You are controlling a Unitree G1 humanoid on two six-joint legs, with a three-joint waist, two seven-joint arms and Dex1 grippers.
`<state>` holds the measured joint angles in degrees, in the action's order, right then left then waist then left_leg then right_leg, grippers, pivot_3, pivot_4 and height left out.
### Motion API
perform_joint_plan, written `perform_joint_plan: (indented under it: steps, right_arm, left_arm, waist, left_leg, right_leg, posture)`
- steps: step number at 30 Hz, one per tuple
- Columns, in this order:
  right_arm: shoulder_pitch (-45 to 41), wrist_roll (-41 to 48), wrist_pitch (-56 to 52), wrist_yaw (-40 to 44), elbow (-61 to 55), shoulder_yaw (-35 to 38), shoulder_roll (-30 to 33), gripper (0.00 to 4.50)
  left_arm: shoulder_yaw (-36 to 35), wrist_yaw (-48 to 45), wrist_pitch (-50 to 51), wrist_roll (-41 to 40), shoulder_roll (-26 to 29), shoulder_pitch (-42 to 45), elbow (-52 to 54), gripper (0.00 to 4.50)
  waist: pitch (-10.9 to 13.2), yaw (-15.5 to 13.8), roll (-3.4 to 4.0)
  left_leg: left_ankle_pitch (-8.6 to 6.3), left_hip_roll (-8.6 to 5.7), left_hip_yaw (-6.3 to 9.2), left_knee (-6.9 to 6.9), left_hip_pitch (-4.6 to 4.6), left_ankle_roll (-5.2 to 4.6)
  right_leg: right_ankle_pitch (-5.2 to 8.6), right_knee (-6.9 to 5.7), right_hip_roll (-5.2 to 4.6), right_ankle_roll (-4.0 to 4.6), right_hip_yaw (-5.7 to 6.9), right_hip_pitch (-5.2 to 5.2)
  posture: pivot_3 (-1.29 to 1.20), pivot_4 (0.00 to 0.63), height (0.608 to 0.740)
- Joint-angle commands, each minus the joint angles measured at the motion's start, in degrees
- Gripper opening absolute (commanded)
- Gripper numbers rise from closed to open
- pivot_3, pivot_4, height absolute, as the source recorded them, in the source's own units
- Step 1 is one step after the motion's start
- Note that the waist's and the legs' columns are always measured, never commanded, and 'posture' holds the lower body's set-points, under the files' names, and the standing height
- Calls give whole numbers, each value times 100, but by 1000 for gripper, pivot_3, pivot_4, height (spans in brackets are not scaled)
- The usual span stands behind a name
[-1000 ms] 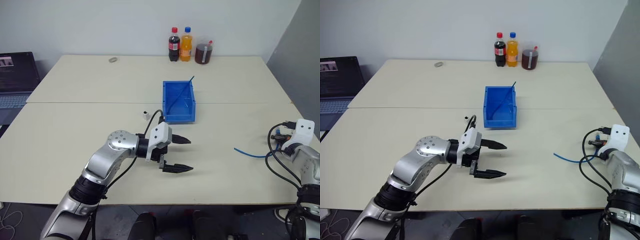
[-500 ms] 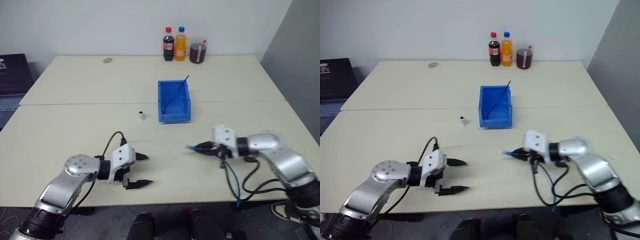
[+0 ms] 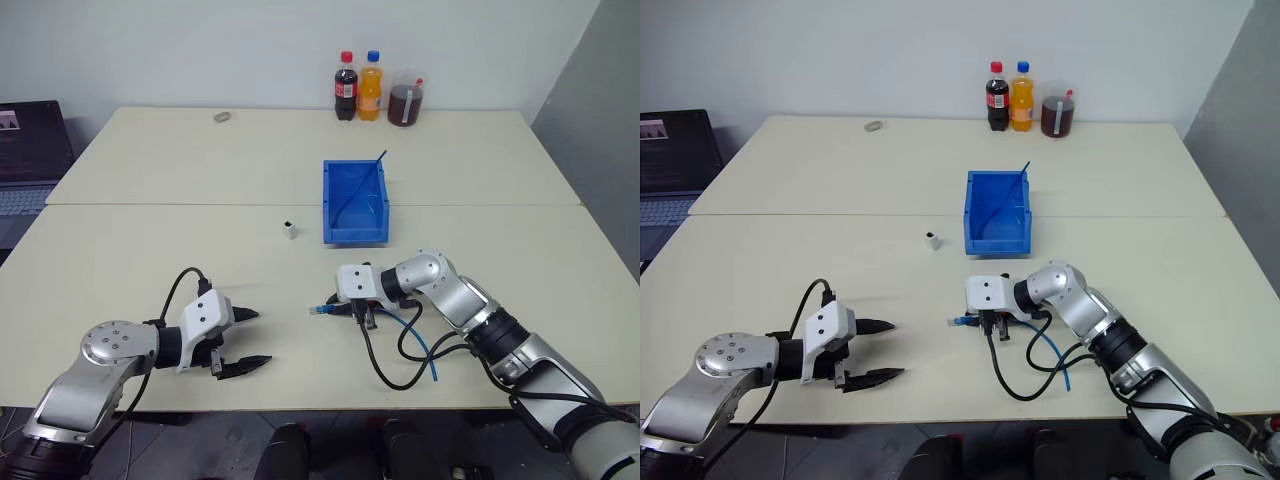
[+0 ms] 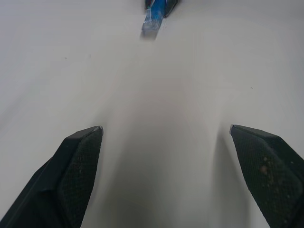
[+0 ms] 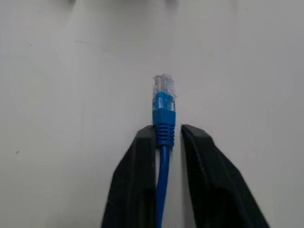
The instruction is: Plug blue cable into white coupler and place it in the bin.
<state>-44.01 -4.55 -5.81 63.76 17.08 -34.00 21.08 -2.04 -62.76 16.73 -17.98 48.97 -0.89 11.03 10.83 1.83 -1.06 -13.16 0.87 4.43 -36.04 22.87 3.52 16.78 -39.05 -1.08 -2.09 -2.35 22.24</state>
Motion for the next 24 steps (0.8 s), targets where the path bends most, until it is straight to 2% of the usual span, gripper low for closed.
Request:
perform_joint_plan:
  steps: [1, 4, 8, 9, 16, 24]
  right_arm:
    - [15, 14, -51, 193, -159, 72, -40, 1994]
    - [173, 298, -401, 301, -621, 338, 46, 2733]
    - [541, 960, -1652, 613, -1982, 802, 517, 3952]
    - [657, 1072, -1877, 642, -2298, 897, 672, 4114]
    - [1798, 1561, -3163, 189, -3954, 1599, 1505, 4114]
    - [2447, 1865, -3879, -532, -4687, 2190, 1720, 4114]
  left_arm:
    - [-24, 13, -55, -79, -103, 130, -25, 4500]
    - [76, -9, 31, -82, -208, 347, -128, 4500]
    - [355, -19, 0, 29, -468, 802, -432, 4500]
    - [425, -17, 11, 39, -555, 924, -509, 4500]
    - [1079, -171, -378, 454, -973, 1619, -1181, 4500]
    - [1485, -215, -816, 875, -1323, 2119, -1845, 4500]
  waist:
    - [0, 1, 0]
    - [0, -12, 0]
    - [0, -25, 0]
    - [0, -27, 0]
    - [-3, -4, -4]
    - [-3, -3, -5]
  left_leg:
    - [0, 0, 0, 0, -1, 0]
    - [0, 0, 2, -1, 1, 0]
    - [0, -5, 5, -3, 5, 0]
    - [0, -6, 5, -4, 5, 0]
    - [0, -7, 7, -3, 5, 0]
    - [1, -8, 6, -6, 1, -1]
  right_leg:
    - [0, -1, 1, 0, 0, 0]
    - [0, -2, 1, 0, 2, 0]
    - [0, -2, -4, 0, 3, -2]
    - [0, -2, -5, 0, 3, -3]
    - [0, -1, -3, -1, 5, -4]
    - [-1, -4, 0, -4, 2, -7]
  posture:
    - [0, 150, 740]
    - [0, 150, 740]
    - [0, 150, 740]
    - [0, 150, 740]
    - [0, 150, 740]
    - [0, 150, 740]
